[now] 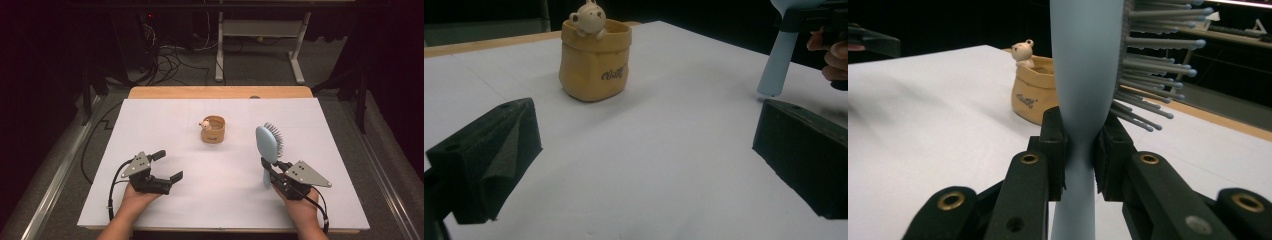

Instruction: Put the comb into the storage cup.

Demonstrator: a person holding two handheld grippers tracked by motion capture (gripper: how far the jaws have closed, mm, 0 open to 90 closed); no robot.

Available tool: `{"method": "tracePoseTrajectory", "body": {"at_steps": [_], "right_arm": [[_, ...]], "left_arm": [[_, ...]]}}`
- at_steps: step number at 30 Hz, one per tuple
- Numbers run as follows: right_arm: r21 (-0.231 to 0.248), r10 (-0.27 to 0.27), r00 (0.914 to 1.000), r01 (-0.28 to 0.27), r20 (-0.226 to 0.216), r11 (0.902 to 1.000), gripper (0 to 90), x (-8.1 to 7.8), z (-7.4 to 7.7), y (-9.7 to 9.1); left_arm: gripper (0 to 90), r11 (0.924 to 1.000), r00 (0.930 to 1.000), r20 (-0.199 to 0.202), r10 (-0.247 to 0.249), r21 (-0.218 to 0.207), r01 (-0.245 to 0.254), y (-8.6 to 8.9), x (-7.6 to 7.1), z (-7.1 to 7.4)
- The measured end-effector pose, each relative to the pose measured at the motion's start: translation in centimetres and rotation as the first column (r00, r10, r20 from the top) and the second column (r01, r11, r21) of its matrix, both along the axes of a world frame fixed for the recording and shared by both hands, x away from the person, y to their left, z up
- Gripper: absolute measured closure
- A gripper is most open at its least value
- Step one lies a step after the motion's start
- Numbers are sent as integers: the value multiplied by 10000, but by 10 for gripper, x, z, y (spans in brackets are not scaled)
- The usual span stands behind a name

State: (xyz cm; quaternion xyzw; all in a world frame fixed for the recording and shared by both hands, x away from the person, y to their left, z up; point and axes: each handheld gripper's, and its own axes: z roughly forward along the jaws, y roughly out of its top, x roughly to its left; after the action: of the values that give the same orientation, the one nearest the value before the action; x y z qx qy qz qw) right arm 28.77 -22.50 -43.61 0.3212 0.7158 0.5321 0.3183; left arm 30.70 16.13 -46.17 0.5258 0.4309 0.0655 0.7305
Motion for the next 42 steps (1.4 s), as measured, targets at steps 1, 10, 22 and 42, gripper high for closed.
{"method": "tracePoseTrajectory", "body": {"at_steps": [1,10,22,42], "right_arm": [[45,50,10000,-50,-27,10000,780,0,0,0],[500,518,9986,-513,-98,9974,780,0,-2,8],[485,778,9969,-781,80,9958,780,1,-3,21],[307,838,9952,-854,507,9959,780,1,0,53]], "left_arm": [[2,10000,10000,9,-7,-14,7,0,0,0],[3,10000,10000,63,-50,-55,51,-4,-2,2],[2,10000,10000,0,-83,46,83,-11,-3,4],[1,9997,9997,62,-226,37,226,-25,-6,17]]}}
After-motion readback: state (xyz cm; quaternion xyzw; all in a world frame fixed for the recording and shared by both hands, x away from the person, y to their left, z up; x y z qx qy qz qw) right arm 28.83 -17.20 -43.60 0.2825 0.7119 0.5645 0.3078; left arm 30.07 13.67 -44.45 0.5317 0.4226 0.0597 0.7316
